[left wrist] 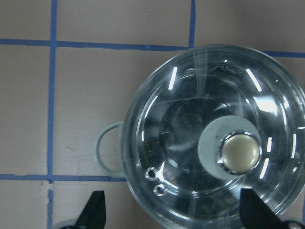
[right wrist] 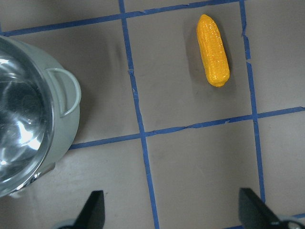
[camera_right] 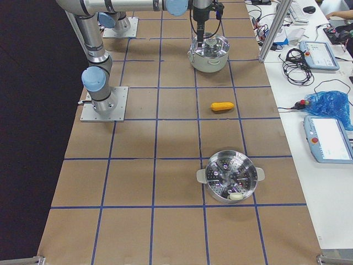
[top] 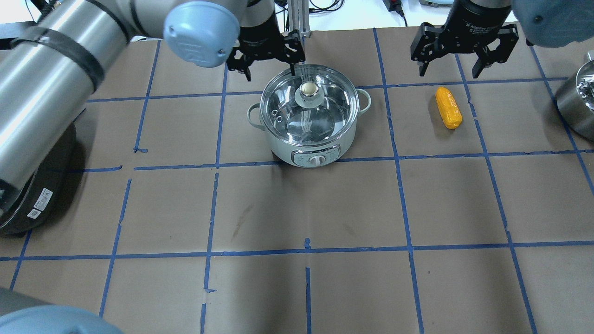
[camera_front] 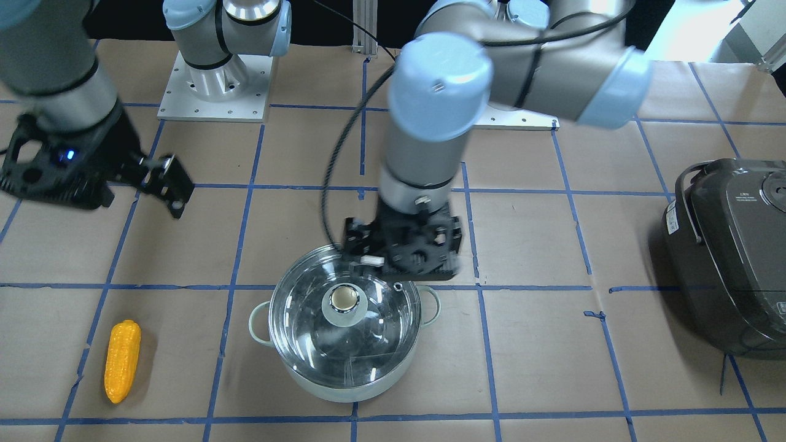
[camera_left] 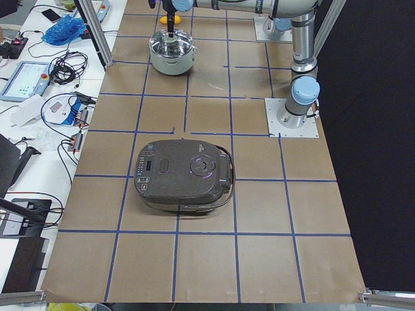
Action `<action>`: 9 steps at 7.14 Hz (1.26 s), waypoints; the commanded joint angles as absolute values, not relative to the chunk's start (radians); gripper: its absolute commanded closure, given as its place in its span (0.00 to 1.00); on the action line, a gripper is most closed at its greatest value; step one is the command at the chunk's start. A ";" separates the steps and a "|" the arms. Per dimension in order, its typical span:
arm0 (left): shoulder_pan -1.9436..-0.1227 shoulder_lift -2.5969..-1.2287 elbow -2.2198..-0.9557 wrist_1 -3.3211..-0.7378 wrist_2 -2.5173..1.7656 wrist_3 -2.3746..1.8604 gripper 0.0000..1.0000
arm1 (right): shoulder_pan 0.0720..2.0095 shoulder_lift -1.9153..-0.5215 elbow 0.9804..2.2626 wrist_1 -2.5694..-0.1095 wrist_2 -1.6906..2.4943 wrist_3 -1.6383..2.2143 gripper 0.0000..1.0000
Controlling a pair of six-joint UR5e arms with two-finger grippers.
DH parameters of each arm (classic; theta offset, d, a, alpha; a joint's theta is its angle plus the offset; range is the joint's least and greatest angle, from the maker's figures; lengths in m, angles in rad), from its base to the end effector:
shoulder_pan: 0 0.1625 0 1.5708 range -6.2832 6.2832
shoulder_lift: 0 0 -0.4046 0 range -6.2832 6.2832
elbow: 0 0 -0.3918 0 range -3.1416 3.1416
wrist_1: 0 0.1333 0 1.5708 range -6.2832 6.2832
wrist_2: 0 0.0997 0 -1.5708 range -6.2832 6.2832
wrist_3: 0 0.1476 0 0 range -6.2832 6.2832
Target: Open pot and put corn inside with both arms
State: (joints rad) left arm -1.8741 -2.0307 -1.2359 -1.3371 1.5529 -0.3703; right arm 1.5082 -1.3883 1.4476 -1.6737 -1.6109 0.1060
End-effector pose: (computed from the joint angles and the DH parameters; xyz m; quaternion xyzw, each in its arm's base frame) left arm -0.3339 -0.6117 0.3403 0.0330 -0.9979 0.0483 0.0264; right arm 0.0914 -0.5774 0.3942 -0.0846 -0.9960 0.0222 0.0196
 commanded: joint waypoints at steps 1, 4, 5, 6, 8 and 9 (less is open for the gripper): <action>-1.921 -2.112 -1.209 -1.295 1.552 -0.437 0.00 | 1.460 -1.179 1.425 -1.857 -1.611 0.089 0.04; -1.924 -2.125 -1.221 -1.285 1.552 -0.484 0.00 | 1.336 -0.973 1.448 -2.112 -1.545 -0.128 0.14; -1.927 -2.138 -1.221 -1.279 1.552 -0.486 0.00 | 1.336 -0.941 1.448 -2.141 -1.542 -0.138 0.17; -1.928 -2.152 -1.221 -1.237 1.552 -0.489 0.05 | 1.336 -0.911 1.450 -2.148 -1.542 -0.143 0.18; -1.930 -2.161 -1.221 -1.230 1.552 -0.492 0.23 | 1.336 -0.908 1.494 -2.151 -1.542 -0.150 0.63; -1.933 -2.158 -1.220 -1.230 1.552 -0.492 0.46 | 1.336 -0.908 1.497 -2.161 -1.542 -0.170 0.90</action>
